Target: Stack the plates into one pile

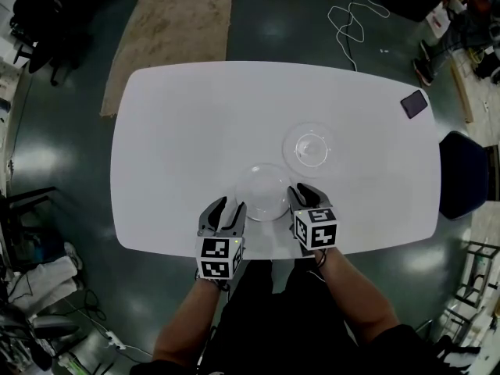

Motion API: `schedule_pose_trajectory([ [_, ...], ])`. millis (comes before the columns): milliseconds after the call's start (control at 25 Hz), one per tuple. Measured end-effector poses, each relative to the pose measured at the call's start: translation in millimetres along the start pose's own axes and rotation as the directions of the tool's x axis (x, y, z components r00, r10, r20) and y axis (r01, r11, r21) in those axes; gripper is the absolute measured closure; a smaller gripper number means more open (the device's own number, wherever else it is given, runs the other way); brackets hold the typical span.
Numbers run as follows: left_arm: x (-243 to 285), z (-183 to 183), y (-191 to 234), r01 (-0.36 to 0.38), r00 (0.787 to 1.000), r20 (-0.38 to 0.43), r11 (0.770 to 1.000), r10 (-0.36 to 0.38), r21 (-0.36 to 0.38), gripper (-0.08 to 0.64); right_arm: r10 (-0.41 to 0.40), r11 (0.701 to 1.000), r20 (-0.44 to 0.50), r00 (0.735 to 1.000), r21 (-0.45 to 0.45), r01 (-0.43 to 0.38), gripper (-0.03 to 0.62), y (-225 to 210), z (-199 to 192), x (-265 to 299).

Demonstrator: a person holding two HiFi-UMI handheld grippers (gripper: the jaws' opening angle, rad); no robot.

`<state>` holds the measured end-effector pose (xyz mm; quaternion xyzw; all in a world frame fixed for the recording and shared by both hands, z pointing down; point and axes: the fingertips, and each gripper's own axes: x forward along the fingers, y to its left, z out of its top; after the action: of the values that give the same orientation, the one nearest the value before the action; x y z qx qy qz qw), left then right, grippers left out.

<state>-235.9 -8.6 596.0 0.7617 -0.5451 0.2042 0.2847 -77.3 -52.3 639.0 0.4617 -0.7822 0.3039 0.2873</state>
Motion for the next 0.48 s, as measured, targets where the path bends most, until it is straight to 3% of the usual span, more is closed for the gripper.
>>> schedule_pose_trajectory([
  [480,10.6,-10.4,-10.4,0.05,0.998,-0.024,0.993,-0.053,-0.107,0.376,-0.009,1.0,-0.003,1.0,0.013,0.009,0.494,-1.2,-10.5,-0.5],
])
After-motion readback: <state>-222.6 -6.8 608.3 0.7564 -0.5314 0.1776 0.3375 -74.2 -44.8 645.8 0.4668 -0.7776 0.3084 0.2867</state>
